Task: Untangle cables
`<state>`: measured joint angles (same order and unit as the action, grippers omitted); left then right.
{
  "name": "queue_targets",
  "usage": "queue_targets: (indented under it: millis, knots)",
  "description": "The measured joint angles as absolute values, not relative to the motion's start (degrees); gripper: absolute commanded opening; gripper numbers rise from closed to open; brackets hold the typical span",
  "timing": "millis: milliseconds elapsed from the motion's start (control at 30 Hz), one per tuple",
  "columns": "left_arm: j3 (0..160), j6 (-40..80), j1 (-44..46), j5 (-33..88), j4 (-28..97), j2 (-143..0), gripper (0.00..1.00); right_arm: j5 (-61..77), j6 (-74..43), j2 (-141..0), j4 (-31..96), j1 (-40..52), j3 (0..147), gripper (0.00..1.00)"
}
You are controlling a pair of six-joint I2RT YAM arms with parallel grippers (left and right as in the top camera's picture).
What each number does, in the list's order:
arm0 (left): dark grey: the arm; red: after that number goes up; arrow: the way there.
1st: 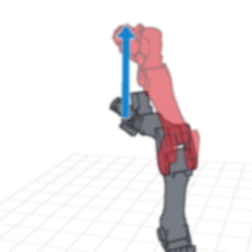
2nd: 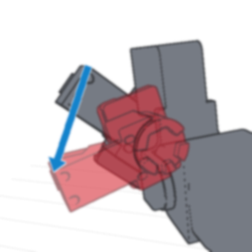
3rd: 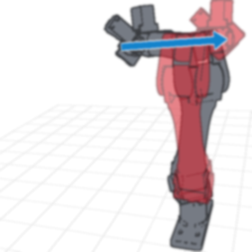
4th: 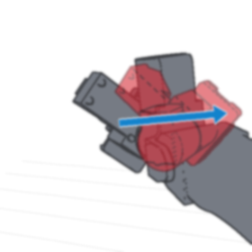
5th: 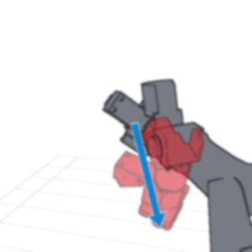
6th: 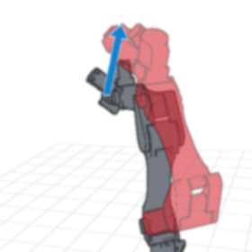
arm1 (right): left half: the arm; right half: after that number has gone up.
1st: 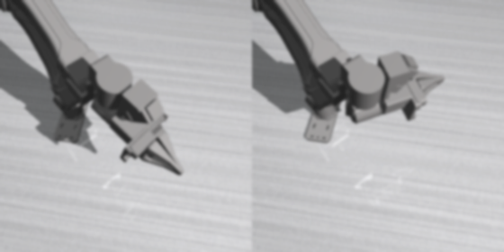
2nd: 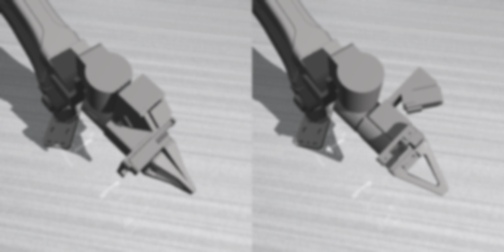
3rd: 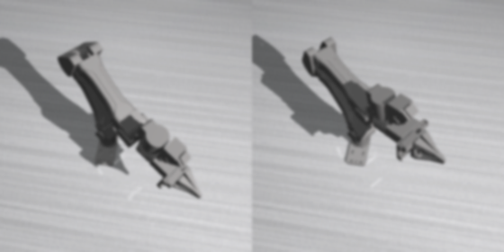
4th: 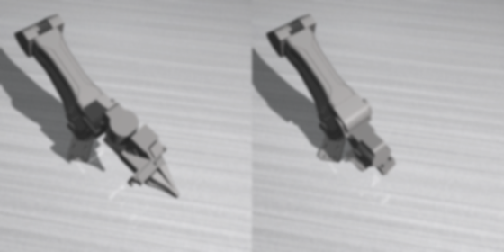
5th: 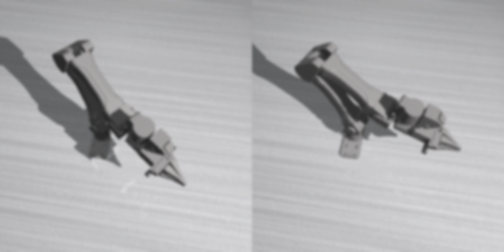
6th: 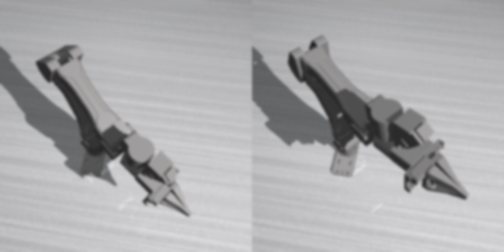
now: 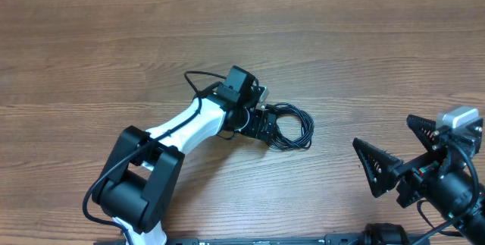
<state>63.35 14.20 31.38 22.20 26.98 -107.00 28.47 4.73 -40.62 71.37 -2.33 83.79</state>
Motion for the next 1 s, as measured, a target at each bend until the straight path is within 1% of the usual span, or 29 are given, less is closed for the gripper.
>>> queue_targets:
  millis: [133,200,233,267,300,333,367,400,500,567,600,667,733,867,933,967,1000]
  knots:
    - [63.35,13.15,33.80,19.14,26.41,-107.00,1.00,28.75,4.51,-40.62,71.37,-2.33,83.79,1.00]
    - [63.35,13.10,35.16,17.21,25.56,-107.00,0.98,28.97,4.49,-40.62,71.40,-2.31,83.79,1.00]
    - [63.35,13.13,35.77,16.45,25.10,-107.00,0.95,29.04,4.49,-40.62,71.33,-2.31,83.79,1.00]
    - [63.35,13.19,36.32,15.55,24.49,-107.02,0.87,29.19,4.51,-40.62,71.37,-2.33,83.79,1.00]
    - [63.35,13.37,36.71,14.85,24.01,-107.02,0.71,29.54,4.49,-40.62,71.37,-2.33,83.79,1.00]
    - [63.35,13.50,36.84,14.06,23.62,-107.02,0.59,29.76,4.47,-40.62,71.37,-2.33,83.79,1.00]
    - [63.35,13.47,37.12,13.34,23.33,-107.02,0.51,30.15,4.47,-40.62,71.40,-2.31,83.79,1.00]
    - [63.35,13.61,37.23,12.64,23.29,-107.02,0.47,30.57,4.49,-40.62,71.37,-2.33,83.79,1.00]
    - [63.35,13.52,37.15,10.17,23.27,-107.02,0.41,31.62,4.49,-40.62,71.40,-2.31,83.79,1.00]
    - [63.35,13.58,37.15,9.19,23.24,-107.02,0.42,32.01,4.47,-40.62,71.37,-2.33,83.79,1.00]
    - [63.35,13.58,37.15,8.91,23.24,-107.02,0.46,32.21,4.45,-40.62,71.37,-2.33,83.79,1.00]
    - [63.35,13.50,37.15,8.43,23.27,-107.02,0.57,32.47,4.49,-40.62,71.35,-2.33,83.79,1.00]
    - [63.35,13.82,37.15,8.08,23.24,-107.02,0.64,32.84,4.47,-40.62,71.37,-2.33,83.79,1.00]
    - [63.35,15.84,37.15,6.72,23.00,-107.55,0.64,34.00,4.51,-40.62,71.40,-2.33,83.79,1.00]
    - [63.40,17.74,37.15,6.07,22.46,-108.42,0.63,34.48,4.49,-40.62,71.37,-2.31,83.79,1.00]
    - [63.48,19.00,37.15,5.74,21.78,-108.51,0.56,34.61,4.47,-40.62,71.37,-2.31,83.79,1.00]
    - [63.51,20.32,37.15,5.48,21.30,-108.71,0.31,34.72,4.47,-40.62,71.35,-2.33,83.79,1.00]
